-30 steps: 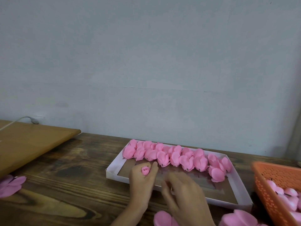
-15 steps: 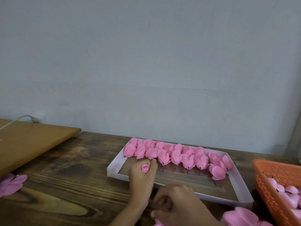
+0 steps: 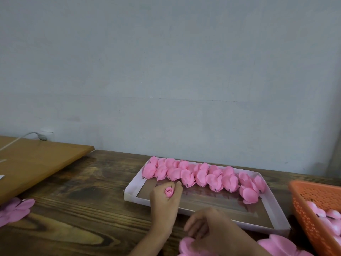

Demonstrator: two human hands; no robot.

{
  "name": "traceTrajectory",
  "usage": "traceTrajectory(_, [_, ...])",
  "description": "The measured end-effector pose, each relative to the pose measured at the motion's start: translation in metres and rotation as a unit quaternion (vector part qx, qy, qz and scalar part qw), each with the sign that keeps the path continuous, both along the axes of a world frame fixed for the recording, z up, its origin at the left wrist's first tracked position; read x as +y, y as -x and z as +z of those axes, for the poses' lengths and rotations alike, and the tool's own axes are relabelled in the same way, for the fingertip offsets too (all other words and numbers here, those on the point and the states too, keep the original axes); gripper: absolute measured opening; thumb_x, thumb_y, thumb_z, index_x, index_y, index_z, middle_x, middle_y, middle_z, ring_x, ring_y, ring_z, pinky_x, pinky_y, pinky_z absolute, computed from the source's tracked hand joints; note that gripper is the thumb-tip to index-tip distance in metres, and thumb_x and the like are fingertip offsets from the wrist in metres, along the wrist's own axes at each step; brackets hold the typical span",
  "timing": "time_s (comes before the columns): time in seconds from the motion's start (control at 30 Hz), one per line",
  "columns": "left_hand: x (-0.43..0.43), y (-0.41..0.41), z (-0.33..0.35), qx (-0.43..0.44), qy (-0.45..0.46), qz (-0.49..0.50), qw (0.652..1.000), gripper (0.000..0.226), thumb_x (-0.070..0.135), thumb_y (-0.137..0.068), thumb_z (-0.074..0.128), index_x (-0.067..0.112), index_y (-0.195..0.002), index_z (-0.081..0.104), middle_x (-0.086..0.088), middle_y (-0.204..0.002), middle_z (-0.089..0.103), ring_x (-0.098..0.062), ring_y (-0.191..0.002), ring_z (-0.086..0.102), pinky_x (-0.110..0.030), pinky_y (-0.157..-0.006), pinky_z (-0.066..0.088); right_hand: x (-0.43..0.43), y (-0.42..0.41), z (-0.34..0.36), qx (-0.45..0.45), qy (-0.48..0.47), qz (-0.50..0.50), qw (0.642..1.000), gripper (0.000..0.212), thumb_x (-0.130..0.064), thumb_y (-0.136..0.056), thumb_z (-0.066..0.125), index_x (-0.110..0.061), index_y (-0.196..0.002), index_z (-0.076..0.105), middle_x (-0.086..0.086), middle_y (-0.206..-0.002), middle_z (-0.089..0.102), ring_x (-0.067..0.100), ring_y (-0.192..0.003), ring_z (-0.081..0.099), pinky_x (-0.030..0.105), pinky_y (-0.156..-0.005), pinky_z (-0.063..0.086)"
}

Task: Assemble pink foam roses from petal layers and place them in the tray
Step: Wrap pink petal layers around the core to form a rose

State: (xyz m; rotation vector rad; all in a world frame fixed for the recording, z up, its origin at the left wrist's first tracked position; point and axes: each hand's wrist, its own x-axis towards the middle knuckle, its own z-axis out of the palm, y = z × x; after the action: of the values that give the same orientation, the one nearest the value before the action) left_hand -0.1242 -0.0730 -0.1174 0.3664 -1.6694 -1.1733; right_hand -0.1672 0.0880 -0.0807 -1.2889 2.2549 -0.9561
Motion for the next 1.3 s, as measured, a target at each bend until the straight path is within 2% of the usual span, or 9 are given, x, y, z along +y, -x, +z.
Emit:
traceTrajectory(0.17, [0.002,0.000,-0.001,-0.002,0.014,-0.006,1.000,0.067,-0.002,-0.093,0.069,0.029,-0.057,0.021,0.013,-0.057,0.018,-0.010,-0.058,0.018,-0.027,-0.053,0.017,-0.002,-0.002,0.008,0.009,-0.023,0.002,1.000,0.009,-0.030,-0.064,0.080,-0.037,-0.069,0.077,-0.011,-0.075,0.078,0.001,-0.066,0.070,0.013,-0.067,0.053])
traceTrajectory(0.33, [0.002,0.000,-0.001,-0.005,0.028,-0.012,1.000,0.066,-0.001,-0.094,0.069,0.027,-0.057,0.022,0.012,-0.056,0.019,-0.012,-0.059,0.018,-0.030,-0.054,0.018,-0.007,0.001,0.007,0.027,-0.030,0.002,0.999,0.032,-0.010,-0.071,0.076,-0.040,-0.061,0.071,-0.013,-0.071,0.075,-0.005,-0.061,0.065,0.009,-0.066,0.048])
traceTrajectory(0.57, [0.001,-0.001,0.000,-0.020,0.047,-0.001,0.999,0.067,0.002,-0.094,0.070,0.033,-0.051,0.028,0.013,-0.051,0.021,-0.008,-0.055,0.019,-0.024,-0.052,0.019,-0.003,0.003,0.004,0.061,0.001,0.019,0.998,0.027,-0.016,-0.079,0.079,-0.040,-0.069,0.071,-0.018,-0.067,0.070,-0.005,-0.069,0.065,0.011,-0.071,0.051])
traceTrajectory(0.67, [-0.001,-0.001,0.001,-0.021,0.044,0.020,0.999,0.067,-0.001,-0.092,0.070,0.030,-0.054,0.025,0.011,-0.054,0.019,-0.011,-0.058,0.018,-0.032,-0.054,0.019,-0.001,0.007,0.004,0.091,0.028,0.006,0.995,0.025,-0.024,-0.090,0.075,-0.039,-0.074,0.062,-0.015,-0.070,0.065,-0.004,-0.069,0.059,0.011,-0.068,0.043])
traceTrajectory(0.73, [-0.002,-0.002,0.003,-0.013,0.040,0.033,0.999,0.065,0.000,-0.092,0.071,0.029,-0.055,0.026,0.011,-0.055,0.020,-0.011,-0.058,0.019,-0.036,-0.054,0.020,0.000,0.007,0.003,0.086,0.062,-0.002,0.994,0.020,-0.027,-0.098,0.066,-0.031,-0.082,0.055,-0.007,-0.076,0.063,0.000,-0.070,0.053,0.021,-0.070,0.044])
traceTrajectory(0.87, [-0.004,-0.003,0.003,-0.008,0.018,0.029,0.999,0.060,0.004,-0.092,0.070,0.028,-0.056,0.028,0.012,-0.055,0.023,-0.010,-0.057,0.022,-0.035,-0.052,0.023,0.001,0.009,0.000,0.005,0.116,-0.043,0.992,0.015,-0.025,-0.104,0.057,-0.022,-0.090,0.052,0.007,-0.076,0.063,0.009,-0.069,0.048,0.035,-0.068,0.040])
traceTrajectory(1.07, [-0.004,-0.002,0.002,-0.020,-0.006,0.042,0.999,0.064,-0.002,-0.092,0.069,0.030,-0.053,0.029,0.011,-0.053,0.024,-0.010,-0.057,0.023,-0.033,-0.053,0.025,-0.006,0.009,-0.006,-0.215,0.202,-0.107,0.949,0.009,-0.011,-0.102,0.060,-0.006,-0.097,0.054,0.015,-0.073,0.060,0.019,-0.064,0.051,0.029,-0.053,0.039])
traceTrajectory(1.17, [-0.004,-0.004,0.003,-0.018,-0.032,0.049,0.998,0.057,-0.001,-0.093,0.068,0.025,-0.055,0.035,0.012,-0.052,0.030,-0.010,-0.056,0.028,-0.033,-0.053,0.029,-0.007,0.009,-0.003,-0.250,0.238,-0.139,0.928,0.010,-0.011,-0.102,0.058,-0.001,-0.102,0.055,0.010,-0.077,0.062,0.018,-0.070,0.057,0.033,-0.062,0.044])
traceTrajectory(1.3, [-0.007,-0.005,0.005,0.027,-0.120,0.005,0.992,0.050,0.002,-0.097,0.066,0.011,-0.056,0.038,-0.005,-0.052,0.038,-0.018,-0.051,0.036,-0.035,-0.052,0.034,-0.008,0.010,0.002,-0.283,0.268,-0.202,0.899,0.011,-0.014,-0.101,0.060,-0.003,-0.101,0.061,0.006,-0.082,0.072,0.019,-0.075,0.067,0.042,-0.068,0.056])
